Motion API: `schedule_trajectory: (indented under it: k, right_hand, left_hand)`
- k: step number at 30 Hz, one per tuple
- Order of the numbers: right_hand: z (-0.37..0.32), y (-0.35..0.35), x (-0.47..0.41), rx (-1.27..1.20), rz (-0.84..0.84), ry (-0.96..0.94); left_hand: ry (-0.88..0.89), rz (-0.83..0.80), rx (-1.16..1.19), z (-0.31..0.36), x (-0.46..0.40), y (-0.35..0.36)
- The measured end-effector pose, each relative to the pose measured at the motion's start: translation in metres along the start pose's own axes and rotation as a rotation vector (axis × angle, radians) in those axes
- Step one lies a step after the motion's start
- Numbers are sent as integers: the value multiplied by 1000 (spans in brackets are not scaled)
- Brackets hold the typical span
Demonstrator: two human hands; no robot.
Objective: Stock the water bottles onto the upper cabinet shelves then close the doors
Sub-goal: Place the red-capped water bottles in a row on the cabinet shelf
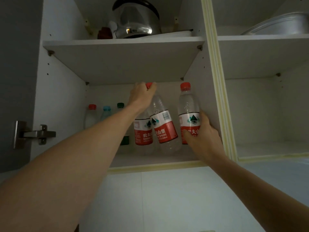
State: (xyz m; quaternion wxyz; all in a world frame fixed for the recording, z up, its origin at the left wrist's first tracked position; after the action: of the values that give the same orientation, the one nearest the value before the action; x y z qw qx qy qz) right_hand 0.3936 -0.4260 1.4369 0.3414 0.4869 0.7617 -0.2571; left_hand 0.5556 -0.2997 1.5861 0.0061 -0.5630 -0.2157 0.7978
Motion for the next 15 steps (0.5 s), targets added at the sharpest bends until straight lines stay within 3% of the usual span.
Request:
schedule_trajectory:
  k: [10, 15]
  right_hand:
    - [-17, 17, -6, -49, -139, 89]
    - [-24, 48, -5, -148, -239, 128]
  left_hand:
    - [-123, 0, -255, -62, -6, -84]
    - [-199, 38, -256, -102, 3, -111]
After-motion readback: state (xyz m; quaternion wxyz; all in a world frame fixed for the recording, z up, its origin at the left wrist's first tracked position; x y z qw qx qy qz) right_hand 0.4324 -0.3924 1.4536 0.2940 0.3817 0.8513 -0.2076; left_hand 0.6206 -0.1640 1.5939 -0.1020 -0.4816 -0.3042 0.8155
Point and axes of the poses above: each hand's wrist, its own x-axis away from the middle knuckle, its own y-axis out of the palm, z = x × y, the point moved 7 cm from there along -x, towards the middle knuckle, and after that the axes turned 15 degrees about -x, right-handed, at the moved point
